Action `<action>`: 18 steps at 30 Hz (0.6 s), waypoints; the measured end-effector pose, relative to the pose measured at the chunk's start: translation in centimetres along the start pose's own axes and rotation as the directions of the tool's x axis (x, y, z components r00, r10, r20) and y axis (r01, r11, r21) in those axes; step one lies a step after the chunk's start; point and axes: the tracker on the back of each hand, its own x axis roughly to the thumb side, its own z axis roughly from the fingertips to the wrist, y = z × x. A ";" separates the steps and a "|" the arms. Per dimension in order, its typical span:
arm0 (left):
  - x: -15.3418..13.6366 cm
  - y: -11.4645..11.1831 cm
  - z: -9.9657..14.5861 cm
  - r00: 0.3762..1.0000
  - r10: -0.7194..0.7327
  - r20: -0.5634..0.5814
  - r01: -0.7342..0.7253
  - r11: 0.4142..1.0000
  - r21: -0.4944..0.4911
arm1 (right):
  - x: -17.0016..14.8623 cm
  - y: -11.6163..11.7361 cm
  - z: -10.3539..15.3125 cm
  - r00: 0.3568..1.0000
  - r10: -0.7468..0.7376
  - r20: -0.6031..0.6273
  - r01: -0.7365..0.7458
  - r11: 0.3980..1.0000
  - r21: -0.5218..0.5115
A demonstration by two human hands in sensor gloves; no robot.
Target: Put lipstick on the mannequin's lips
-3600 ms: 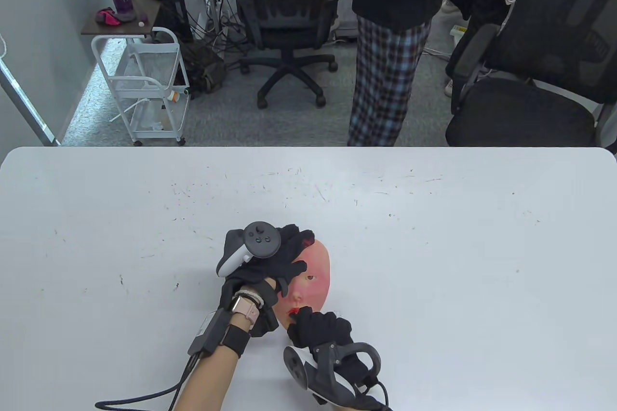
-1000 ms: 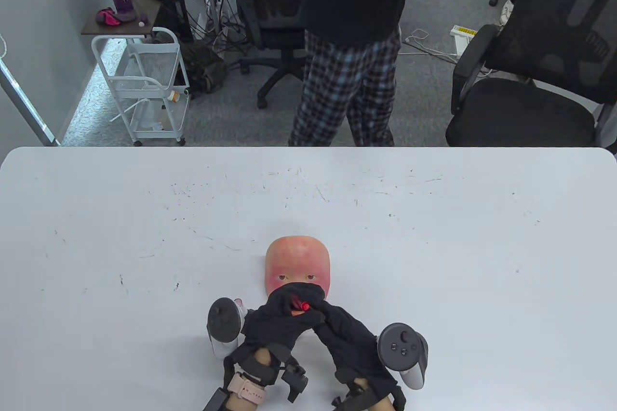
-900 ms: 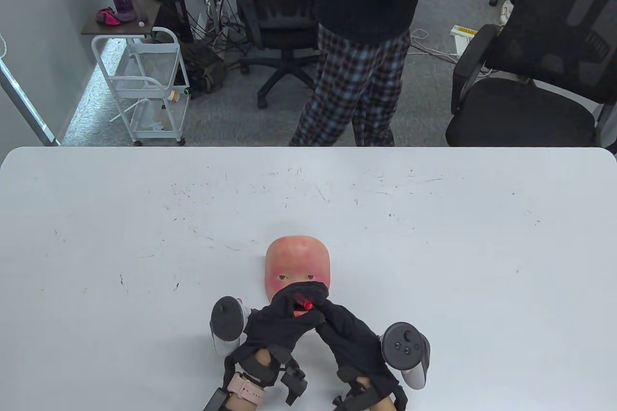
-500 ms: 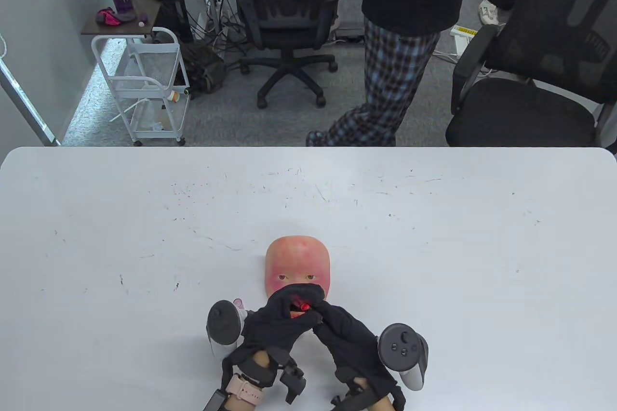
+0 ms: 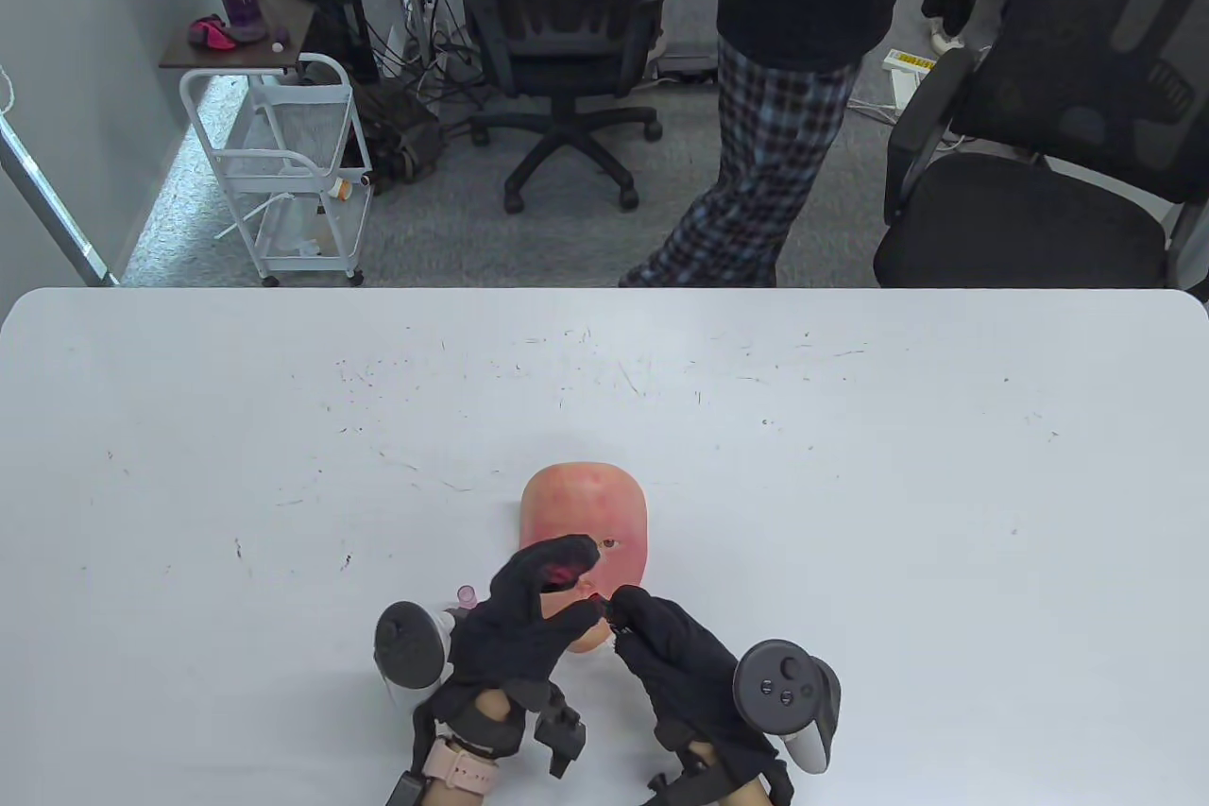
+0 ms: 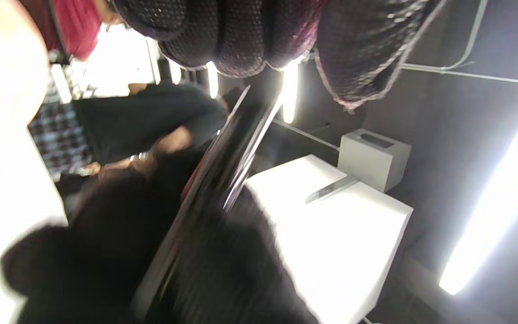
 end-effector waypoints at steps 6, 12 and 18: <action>0.9 5.4 0.1 0.793 -0.598 -0.116 0.588 0.801 -0.112 | -0.5 0.0 -0.1 0.999 0.016 -0.031 -0.016 1.000 0.003; -2.5 5.6 1.4 0.541 -0.810 -0.226 0.694 0.582 -0.425 | -0.9 0.2 -0.2 0.998 0.040 -0.049 -0.039 0.999 0.017; -4.4 4.2 1.4 0.434 -0.872 -0.228 0.643 0.476 -0.600 | -0.9 0.2 -0.2 0.996 0.062 -0.056 -0.061 0.998 0.021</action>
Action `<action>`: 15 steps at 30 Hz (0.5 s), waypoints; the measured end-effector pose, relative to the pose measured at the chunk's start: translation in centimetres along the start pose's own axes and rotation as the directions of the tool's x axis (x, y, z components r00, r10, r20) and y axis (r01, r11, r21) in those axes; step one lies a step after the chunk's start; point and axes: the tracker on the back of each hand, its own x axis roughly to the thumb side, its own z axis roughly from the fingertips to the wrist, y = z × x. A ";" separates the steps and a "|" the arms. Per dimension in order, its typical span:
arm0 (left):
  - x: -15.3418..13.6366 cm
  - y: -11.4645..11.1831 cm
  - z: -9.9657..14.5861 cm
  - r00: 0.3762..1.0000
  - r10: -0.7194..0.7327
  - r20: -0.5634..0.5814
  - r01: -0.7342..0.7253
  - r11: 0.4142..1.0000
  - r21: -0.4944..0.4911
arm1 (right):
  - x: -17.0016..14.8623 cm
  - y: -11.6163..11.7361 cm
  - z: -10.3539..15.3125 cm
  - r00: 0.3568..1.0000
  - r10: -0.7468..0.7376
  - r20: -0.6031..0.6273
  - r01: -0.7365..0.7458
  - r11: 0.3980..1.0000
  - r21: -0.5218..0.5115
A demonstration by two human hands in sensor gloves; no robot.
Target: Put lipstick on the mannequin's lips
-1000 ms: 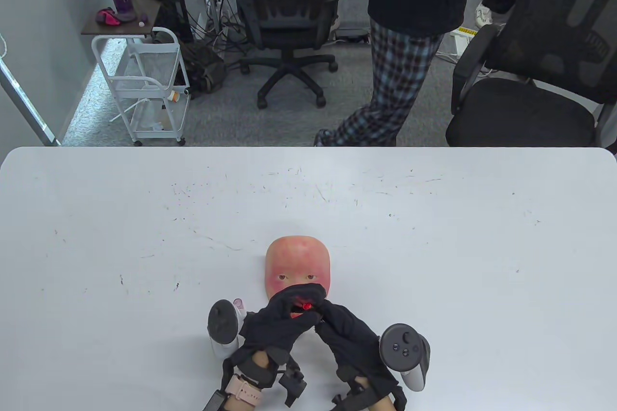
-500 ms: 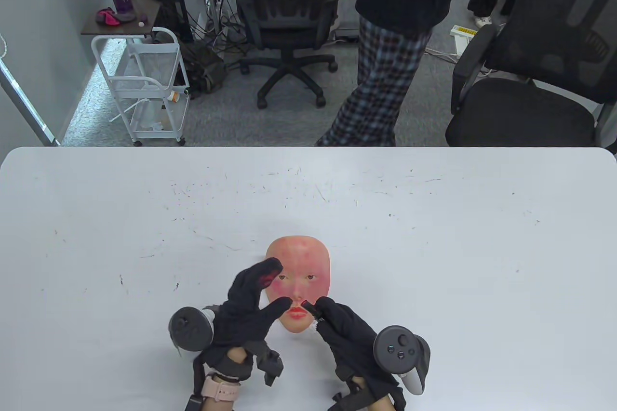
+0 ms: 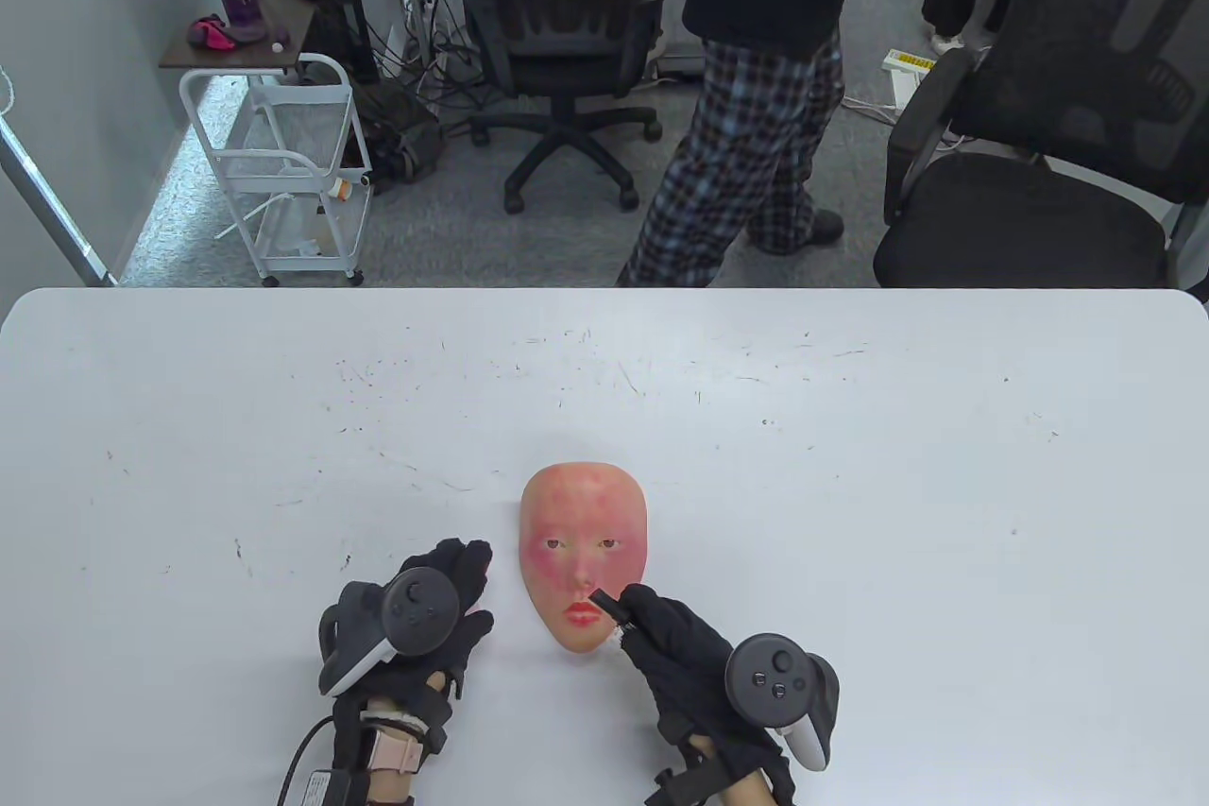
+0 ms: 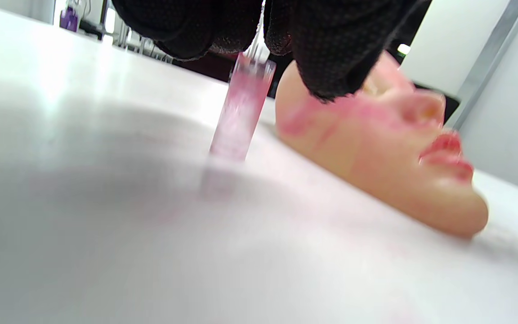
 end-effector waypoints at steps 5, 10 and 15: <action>-0.1 -0.4 -0.1 0.998 -0.057 -0.005 0.058 0.998 0.024 | 0.0 0.1 0.0 1.000 0.011 -0.004 -0.011 1.000 0.005; -0.2 0.4 0.9 0.991 0.109 0.078 -0.120 0.981 0.154 | 0.1 0.1 0.0 1.000 0.016 -0.009 -0.016 1.000 0.014; -0.2 0.5 1.7 0.758 0.594 0.269 -0.643 0.750 0.156 | 0.3 0.4 -0.2 0.999 0.052 0.007 -0.053 0.996 0.075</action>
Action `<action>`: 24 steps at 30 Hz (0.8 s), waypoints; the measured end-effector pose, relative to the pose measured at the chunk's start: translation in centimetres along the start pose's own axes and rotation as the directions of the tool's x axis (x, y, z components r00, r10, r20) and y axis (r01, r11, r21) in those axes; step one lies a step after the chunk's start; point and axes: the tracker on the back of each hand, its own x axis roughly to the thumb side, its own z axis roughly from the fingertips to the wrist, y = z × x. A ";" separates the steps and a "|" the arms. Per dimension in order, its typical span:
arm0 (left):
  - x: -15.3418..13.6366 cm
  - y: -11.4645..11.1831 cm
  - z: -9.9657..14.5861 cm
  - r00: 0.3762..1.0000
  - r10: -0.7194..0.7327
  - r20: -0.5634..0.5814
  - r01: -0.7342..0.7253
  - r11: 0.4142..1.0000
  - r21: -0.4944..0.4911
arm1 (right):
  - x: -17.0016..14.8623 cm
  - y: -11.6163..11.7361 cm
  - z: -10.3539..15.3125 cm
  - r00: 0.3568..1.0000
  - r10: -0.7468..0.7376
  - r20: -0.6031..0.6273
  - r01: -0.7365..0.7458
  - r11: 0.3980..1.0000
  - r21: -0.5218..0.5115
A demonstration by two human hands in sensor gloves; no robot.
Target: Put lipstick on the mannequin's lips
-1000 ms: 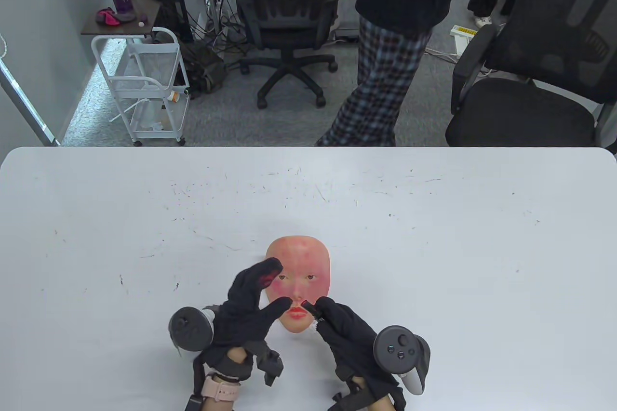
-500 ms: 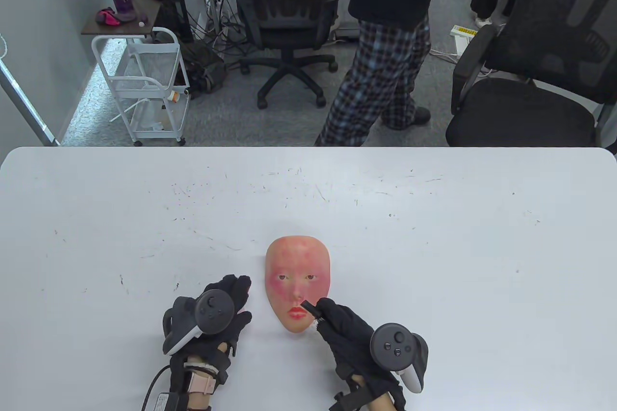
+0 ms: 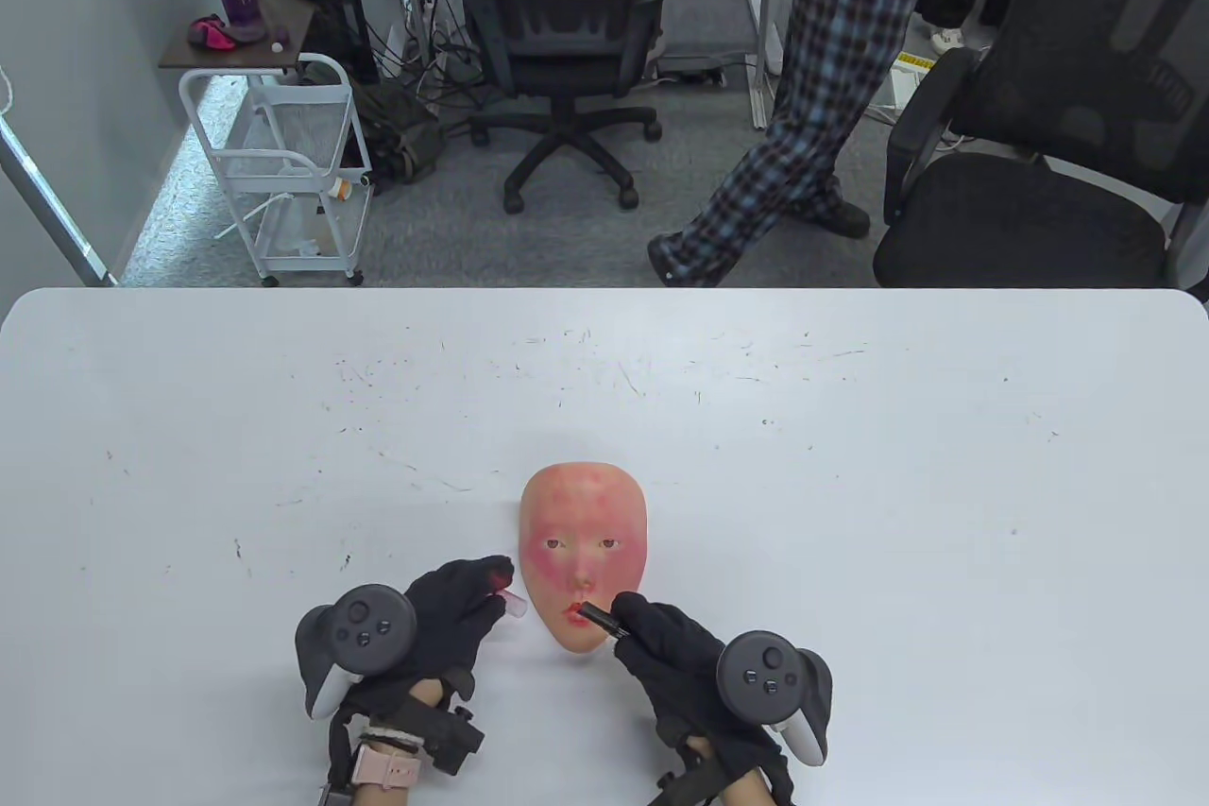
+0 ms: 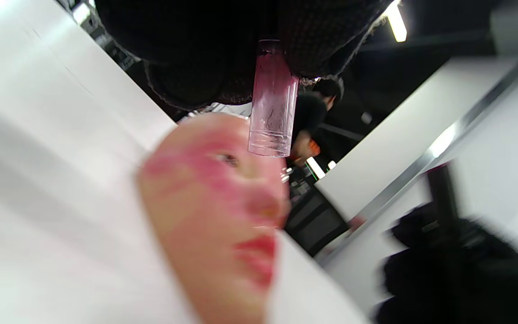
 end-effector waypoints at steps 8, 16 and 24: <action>0.6 -1.4 0.0 0.955 0.295 0.036 -0.290 0.952 -0.097 | 0.3 0.4 -0.1 1.000 0.008 0.025 -0.009 1.000 0.024; 1.6 -3.7 -0.4 0.960 0.266 0.083 -0.251 0.954 -0.163 | 0.7 0.8 -0.1 0.999 -0.003 0.050 0.000 0.999 0.047; 2.6 -4.3 -0.4 0.944 0.284 0.167 -0.257 0.952 -0.167 | 0.2 0.5 -0.2 0.981 -0.194 0.032 0.190 0.977 0.094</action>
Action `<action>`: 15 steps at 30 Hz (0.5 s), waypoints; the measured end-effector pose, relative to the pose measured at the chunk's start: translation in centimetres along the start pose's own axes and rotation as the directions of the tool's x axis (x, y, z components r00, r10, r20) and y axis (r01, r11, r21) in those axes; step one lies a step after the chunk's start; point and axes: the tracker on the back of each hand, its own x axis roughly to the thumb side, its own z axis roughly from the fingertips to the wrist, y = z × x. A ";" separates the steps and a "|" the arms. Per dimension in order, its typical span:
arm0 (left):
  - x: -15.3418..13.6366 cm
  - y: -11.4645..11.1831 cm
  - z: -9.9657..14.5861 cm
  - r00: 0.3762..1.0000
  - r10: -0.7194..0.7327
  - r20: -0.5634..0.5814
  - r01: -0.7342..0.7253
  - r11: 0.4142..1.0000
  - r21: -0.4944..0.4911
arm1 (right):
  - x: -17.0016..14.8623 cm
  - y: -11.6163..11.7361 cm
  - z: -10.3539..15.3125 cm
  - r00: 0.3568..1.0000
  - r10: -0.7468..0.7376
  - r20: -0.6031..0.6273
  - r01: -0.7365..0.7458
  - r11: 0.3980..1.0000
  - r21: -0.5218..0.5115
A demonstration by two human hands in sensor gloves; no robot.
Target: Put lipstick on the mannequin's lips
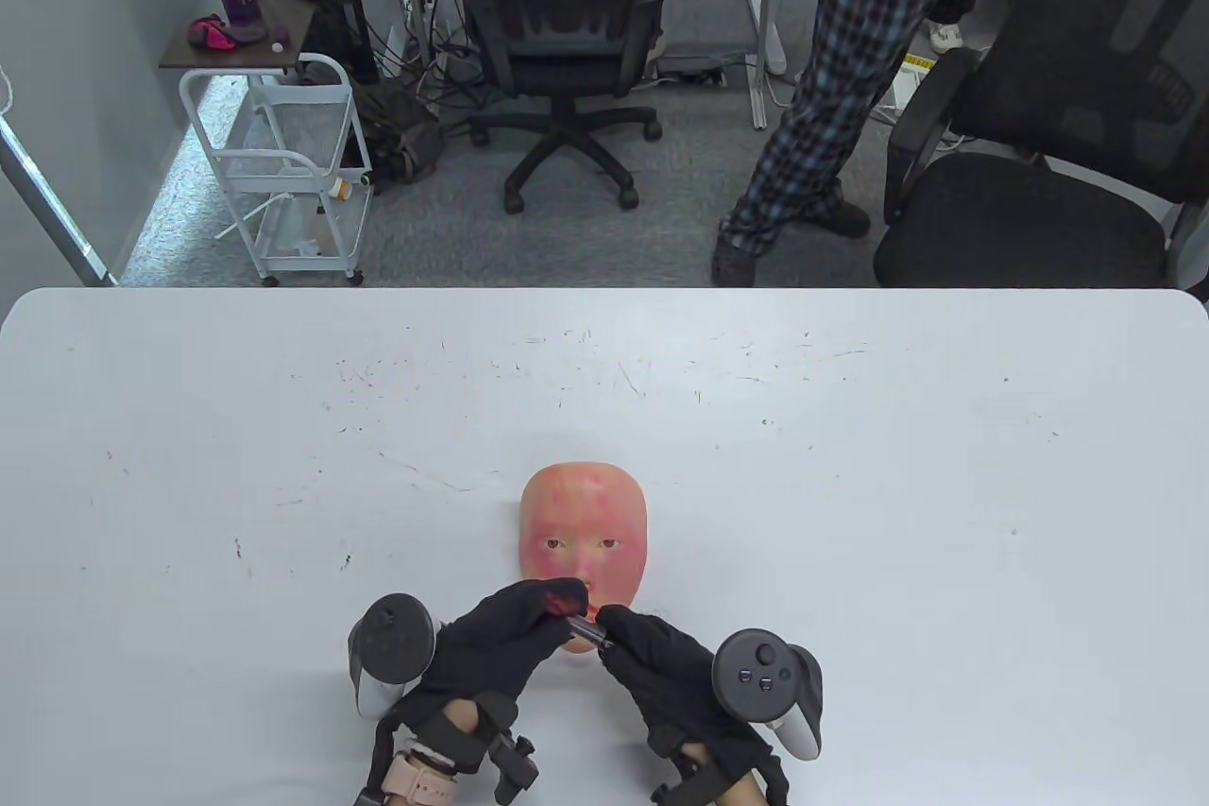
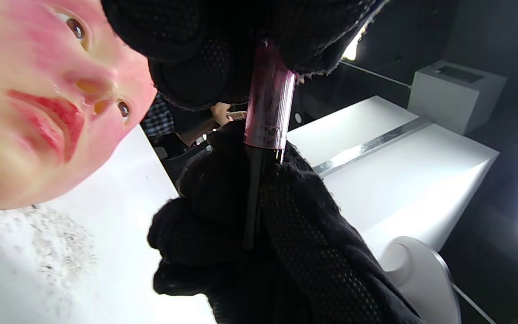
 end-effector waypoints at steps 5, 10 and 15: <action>0.3 -0.4 -0.4 0.999 0.029 0.019 -0.029 0.999 -0.019 | -0.7 -0.4 -0.1 0.985 -0.171 -0.014 0.172 0.985 0.034; 0.4 -0.5 -0.5 0.997 0.075 0.033 -0.074 0.997 -0.026 | -0.6 -0.8 -0.1 0.980 -0.200 -0.014 0.201 0.979 0.041; 0.7 -0.2 -0.4 0.995 0.070 0.073 -0.067 0.997 -0.047 | -0.8 -0.4 -0.2 0.948 -0.317 -0.041 0.319 0.943 0.093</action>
